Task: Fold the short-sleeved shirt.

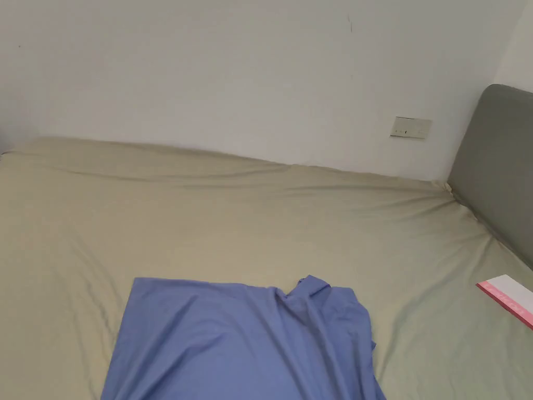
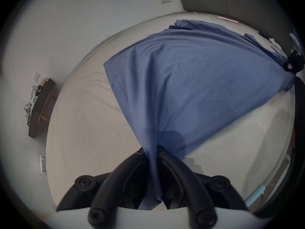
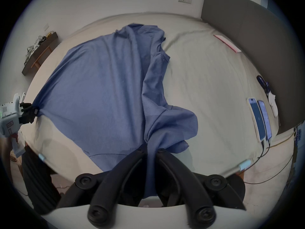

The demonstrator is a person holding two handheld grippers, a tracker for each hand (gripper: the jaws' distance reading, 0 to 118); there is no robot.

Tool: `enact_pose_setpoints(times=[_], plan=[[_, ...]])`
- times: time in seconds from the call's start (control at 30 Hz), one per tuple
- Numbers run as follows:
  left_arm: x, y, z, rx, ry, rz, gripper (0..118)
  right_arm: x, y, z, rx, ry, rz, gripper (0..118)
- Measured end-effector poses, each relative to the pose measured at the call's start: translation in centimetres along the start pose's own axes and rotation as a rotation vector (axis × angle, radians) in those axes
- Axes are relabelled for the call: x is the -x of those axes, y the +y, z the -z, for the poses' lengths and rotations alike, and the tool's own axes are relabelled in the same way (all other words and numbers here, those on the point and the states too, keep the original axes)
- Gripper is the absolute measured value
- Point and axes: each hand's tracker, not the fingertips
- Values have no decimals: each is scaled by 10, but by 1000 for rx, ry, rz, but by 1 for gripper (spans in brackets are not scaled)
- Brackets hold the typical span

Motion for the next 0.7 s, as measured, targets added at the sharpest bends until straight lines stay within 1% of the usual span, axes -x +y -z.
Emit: enact_pose_setpoints(times=[0.13, 0.2, 0.3, 0.33, 0.37, 0.4, 0.43, 0.47, 0.5, 0.53, 0.57, 0.63, 0.7], plan=[[-3, -19, -21, 41, -9, 5, 7, 1, -21, -14, 68, 24, 3, 9], [-3, -29, -29, 66, -26, -13, 7, 2, -31, -17, 103, 42, 21, 9], [-5, -39, -32, 87, -34, -8, 7, 1, -41, -14, 69, 49, 14, 10], [-6, -41, -30, 80, -40, -15, 7, 1, -40, -12, 53, 44, 15, 14], [-6, -40, -28, 72, -34, -34, 8, -1, -37, -10, 41, 38, 38, 33], [-5, -38, -27, 64, -26, -55, 15, -2, -33, -10, 29, 29, 65, 53], [-3, -35, -28, 55, -30, -93, 34, -2, -29, -12, 14, 26, 79, 71], [-1, -30, -30, 38, -37, -135, 72, -3, -22, -14, -11, 17, 74, 83], [2, -26, -32, 16, -54, -179, 94, -4, -14, -18, -58, 24, 66, 88], [6, -21, -34, -11, -84, -225, 107, -3, -7, -24, -100, 17, 52, 90], [10, -15, -38, -45, -106, -274, 112, -2, 3, -30, -143, 10, 30, 91], [17, 2, -47, -138, -116, -338, 111, -1, 26, -41, -206, 8, -23, 91], [26, 24, -62, -229, -93, -393, 111, 5, 53, -57, -291, -14, -63, 91]])
